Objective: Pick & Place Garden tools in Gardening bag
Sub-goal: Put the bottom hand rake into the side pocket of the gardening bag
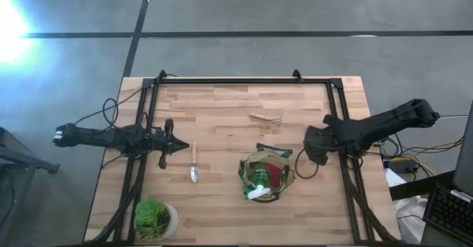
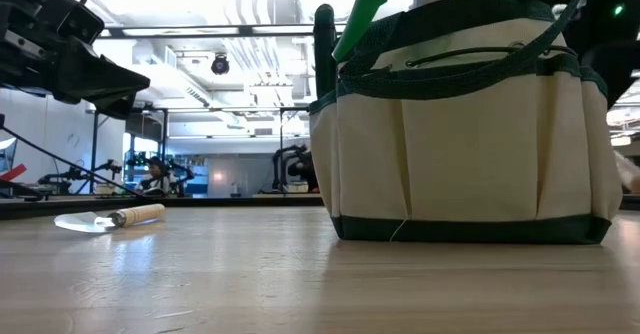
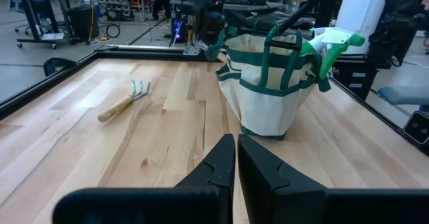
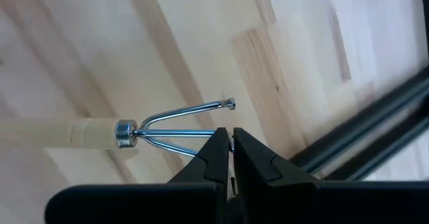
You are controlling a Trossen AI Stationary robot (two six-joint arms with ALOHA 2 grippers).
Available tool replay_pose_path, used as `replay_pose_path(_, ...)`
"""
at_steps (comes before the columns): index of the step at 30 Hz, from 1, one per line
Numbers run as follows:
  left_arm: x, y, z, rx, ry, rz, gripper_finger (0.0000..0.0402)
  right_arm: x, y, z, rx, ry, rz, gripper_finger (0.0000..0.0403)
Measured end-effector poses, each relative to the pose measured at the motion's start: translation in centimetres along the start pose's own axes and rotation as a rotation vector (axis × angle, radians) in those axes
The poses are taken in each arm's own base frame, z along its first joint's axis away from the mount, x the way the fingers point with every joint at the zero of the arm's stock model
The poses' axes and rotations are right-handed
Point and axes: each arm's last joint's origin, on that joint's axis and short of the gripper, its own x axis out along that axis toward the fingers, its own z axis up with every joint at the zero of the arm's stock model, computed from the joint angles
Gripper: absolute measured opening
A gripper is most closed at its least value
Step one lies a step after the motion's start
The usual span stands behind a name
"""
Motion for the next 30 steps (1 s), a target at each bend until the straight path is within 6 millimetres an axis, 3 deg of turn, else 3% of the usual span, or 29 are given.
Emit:
replay_pose_path(13, 0.0, 0.0, 0.0, 0.0, 0.0, 0.0, 0.0023, -6.4, 2.0, -1.3, -0.107, -0.335, 0.099, 0.0008)
replay_pose_path(21, 0.0, 0.0, 0.0, 0.0, 0.0, 0.0, 0.0023, -8.7, 5.4, -2.2, -0.189, -0.451, 0.117, 0.0008)
replay_pose_path(30, 0.0, 0.0, 0.0, 0.0, 0.0, 0.0, 0.0023, -10.7, 9.5, -1.9, -0.296, -0.598, 0.003, 0.0008)
